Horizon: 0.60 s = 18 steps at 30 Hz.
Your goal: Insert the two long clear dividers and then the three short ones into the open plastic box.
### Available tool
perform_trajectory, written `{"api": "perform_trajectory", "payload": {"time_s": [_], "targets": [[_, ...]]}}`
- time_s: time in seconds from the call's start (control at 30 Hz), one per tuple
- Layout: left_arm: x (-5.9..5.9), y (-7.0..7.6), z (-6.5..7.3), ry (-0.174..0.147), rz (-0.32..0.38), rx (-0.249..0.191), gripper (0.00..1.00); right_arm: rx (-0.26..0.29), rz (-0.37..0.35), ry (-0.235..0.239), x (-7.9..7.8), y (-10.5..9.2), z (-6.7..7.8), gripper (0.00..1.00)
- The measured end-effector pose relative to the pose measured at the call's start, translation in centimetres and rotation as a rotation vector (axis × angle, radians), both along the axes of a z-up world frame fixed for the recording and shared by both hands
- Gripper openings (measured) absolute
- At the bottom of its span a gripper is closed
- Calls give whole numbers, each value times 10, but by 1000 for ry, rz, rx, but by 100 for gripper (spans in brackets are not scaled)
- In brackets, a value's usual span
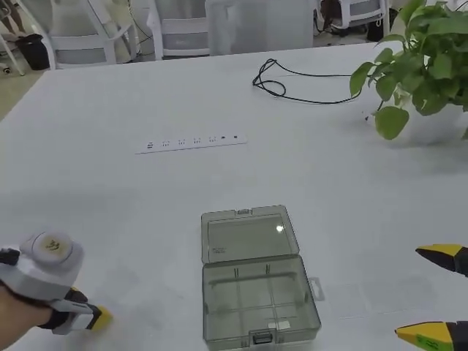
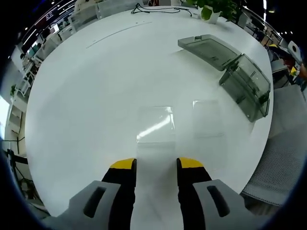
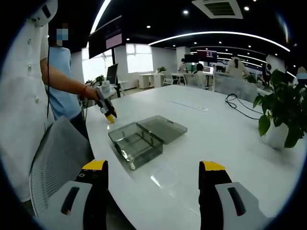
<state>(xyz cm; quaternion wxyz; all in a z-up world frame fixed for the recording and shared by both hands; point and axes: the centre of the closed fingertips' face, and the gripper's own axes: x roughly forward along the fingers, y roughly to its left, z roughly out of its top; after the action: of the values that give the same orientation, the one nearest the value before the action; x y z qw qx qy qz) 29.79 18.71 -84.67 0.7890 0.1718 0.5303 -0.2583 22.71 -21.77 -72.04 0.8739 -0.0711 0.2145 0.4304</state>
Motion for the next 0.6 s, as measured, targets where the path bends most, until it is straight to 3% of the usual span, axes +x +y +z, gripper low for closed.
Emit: {"api": "perform_trajectory", "payload": {"time_s": [0.6], "targets": [[1,0,0,23,6,-16,31,-2,3,6,0,2,-1,77]]}}
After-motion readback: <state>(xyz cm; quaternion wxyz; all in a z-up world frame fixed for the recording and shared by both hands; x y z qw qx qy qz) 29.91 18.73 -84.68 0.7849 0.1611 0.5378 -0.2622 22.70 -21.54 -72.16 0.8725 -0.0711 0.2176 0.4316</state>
